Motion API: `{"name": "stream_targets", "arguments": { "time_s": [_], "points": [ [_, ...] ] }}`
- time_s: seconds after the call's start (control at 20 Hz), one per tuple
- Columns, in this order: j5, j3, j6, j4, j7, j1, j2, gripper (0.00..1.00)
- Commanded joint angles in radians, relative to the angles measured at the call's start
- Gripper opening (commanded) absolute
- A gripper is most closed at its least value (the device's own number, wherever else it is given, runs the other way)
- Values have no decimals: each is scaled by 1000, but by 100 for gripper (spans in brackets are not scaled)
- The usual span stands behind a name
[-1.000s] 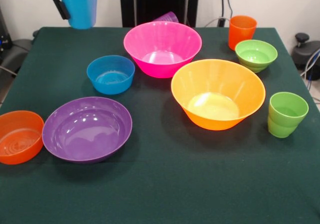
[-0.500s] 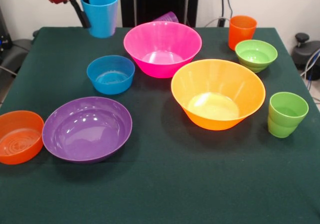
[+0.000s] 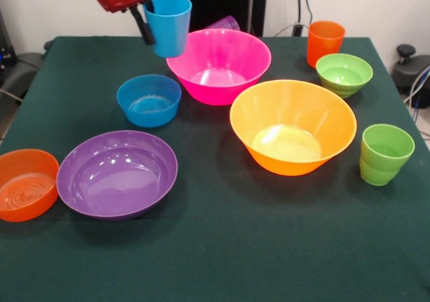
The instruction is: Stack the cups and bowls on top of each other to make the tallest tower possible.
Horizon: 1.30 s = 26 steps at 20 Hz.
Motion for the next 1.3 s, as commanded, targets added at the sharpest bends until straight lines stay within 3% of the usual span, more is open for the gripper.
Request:
{"name": "stream_targets", "arguments": {
  "time_s": [0.05, 0.3, 0.85, 1.3],
  "points": [
    [-98, -90, -134, 107, 397, 84, 39, 0],
    [-146, -141, -192, 97, 455, 148, 61, 0],
    [-105, -103, -239, 116, 503, 205, 87, 0],
    [-93, -81, -150, -11, 360, 170, 190, 0]
  ]
}}
